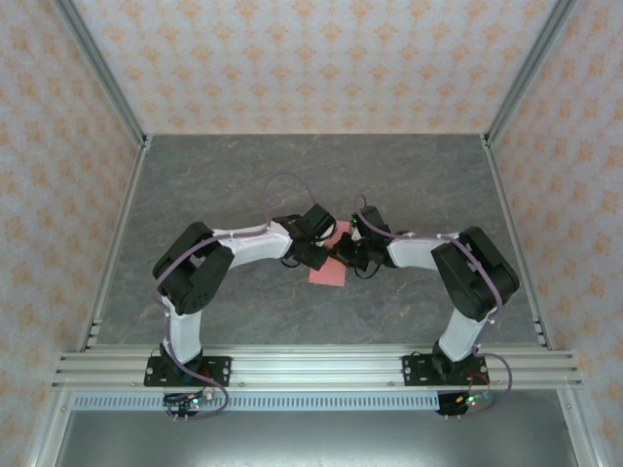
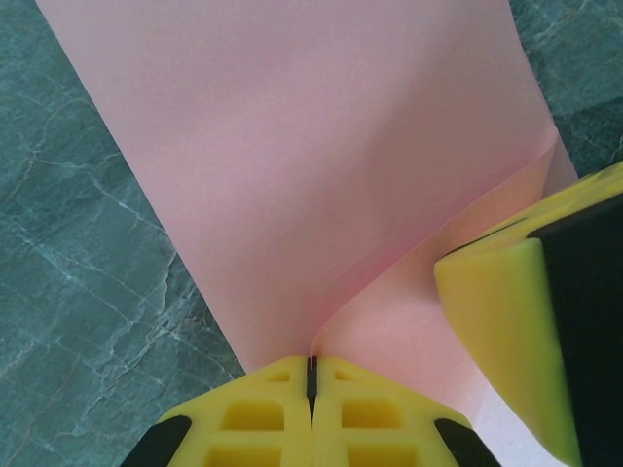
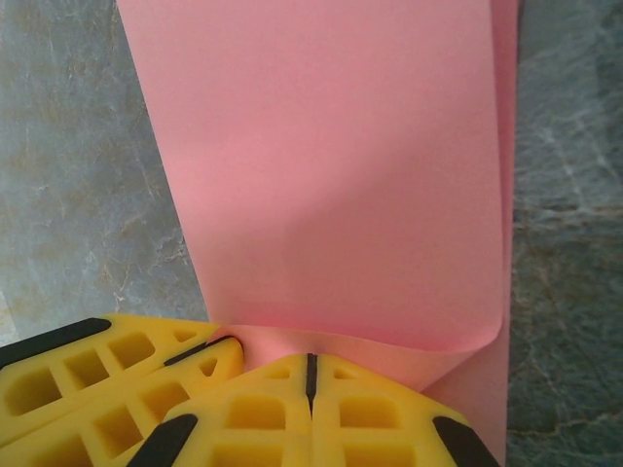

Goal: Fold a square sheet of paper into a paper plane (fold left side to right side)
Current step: Fold the triangle a second time at the center of the table.

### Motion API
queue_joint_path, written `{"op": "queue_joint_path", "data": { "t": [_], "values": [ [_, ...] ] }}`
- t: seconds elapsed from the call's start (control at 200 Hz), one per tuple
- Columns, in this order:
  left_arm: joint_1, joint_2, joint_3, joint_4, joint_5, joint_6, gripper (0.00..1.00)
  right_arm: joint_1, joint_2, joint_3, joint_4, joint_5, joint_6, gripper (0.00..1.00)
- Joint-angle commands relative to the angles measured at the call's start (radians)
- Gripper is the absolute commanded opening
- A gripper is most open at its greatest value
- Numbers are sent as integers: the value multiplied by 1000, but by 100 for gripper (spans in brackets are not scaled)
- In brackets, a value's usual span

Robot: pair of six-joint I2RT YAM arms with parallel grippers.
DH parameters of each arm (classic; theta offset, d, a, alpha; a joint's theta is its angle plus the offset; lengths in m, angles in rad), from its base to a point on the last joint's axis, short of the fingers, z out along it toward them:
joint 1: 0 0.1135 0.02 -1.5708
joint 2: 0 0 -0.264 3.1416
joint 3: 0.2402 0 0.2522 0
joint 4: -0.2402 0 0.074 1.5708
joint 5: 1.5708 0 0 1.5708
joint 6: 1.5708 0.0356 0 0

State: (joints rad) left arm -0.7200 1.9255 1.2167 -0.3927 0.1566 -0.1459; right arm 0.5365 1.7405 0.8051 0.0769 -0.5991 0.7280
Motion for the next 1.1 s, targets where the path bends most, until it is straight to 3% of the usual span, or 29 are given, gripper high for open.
{"op": "queue_joint_path", "data": {
  "t": [0.0, 0.2, 0.35, 0.721, 0.811, 1.016, 1.096],
  "values": [
    [-15, 31, -4, -19, 3, 24, 6, 7, 14, 23, -42, 39, -28, 0],
    [-14, 15, -2, -23, 1, 19, 7, 6, 28, 23, -63, 51, -33, 0],
    [-13, -10, 4, -30, -6, 13, 13, 5, 32, 20, -84, 67, -35, 0],
    [7, -202, -23, -61, -42, -33, 25, 6, 30, 22, -108, 78, -44, 0],
    [12, -252, -55, -47, 1, -48, 25, 5, 29, 22, -108, 77, -45, 0],
    [11, -274, -140, 67, 258, -131, 25, 7, 29, 25, -108, 73, -45, 0],
    [11, -265, -172, 107, 283, -157, 24, 8, 29, 26, -107, 69, -45, 0]
  ]
}}
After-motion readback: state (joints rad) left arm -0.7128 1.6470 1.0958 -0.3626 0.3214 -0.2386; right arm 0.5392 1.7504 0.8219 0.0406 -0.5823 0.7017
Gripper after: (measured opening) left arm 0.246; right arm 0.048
